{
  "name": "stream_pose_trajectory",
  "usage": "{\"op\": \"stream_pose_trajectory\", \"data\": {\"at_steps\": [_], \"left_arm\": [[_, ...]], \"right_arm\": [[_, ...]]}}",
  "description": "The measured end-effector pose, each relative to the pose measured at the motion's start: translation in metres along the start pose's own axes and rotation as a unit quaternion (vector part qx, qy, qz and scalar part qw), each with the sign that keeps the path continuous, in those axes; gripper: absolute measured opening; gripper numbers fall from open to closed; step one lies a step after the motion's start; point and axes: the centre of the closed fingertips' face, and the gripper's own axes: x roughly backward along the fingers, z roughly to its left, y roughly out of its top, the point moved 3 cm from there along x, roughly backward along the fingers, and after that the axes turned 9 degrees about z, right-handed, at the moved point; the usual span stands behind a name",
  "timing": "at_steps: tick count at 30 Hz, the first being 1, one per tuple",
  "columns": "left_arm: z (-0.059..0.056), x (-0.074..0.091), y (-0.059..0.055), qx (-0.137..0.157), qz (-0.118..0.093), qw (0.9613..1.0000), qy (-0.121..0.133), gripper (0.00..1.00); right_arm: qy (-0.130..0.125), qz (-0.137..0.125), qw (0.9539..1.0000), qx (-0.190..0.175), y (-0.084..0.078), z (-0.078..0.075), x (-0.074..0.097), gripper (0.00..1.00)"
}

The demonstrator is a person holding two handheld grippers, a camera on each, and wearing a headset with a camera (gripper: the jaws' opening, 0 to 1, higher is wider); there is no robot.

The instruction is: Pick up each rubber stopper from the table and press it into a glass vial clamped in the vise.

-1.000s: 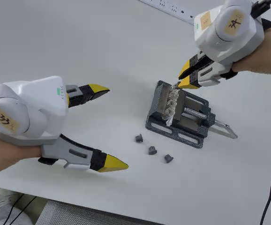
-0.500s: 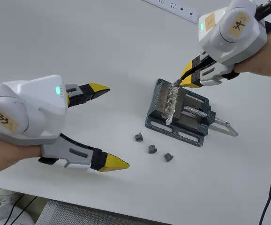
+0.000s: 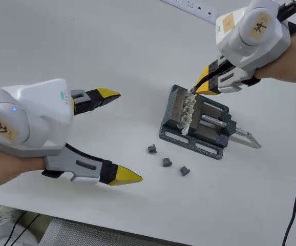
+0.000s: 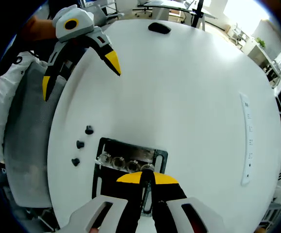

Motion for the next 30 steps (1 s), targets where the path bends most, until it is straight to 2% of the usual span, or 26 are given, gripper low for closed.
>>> {"op": "stream_pose_trajectory", "data": {"at_steps": [11, 30], "left_arm": [[-0.0006, -0.0005, 0.0018, -0.001, -0.003, 1.0, 0.0, 0.95], [0.0005, -0.0016, 0.0046, 0.003, -0.009, 1.0, -0.001, 0.95]], "right_arm": [[0.002, 0.016, 0.9998, 0.01, -0.0006, -0.0017, -0.0008, 0.02], [0.009, 0.029, 0.9995, 0.01, 0.0021, -0.0037, -0.0005, 0.02]]}}
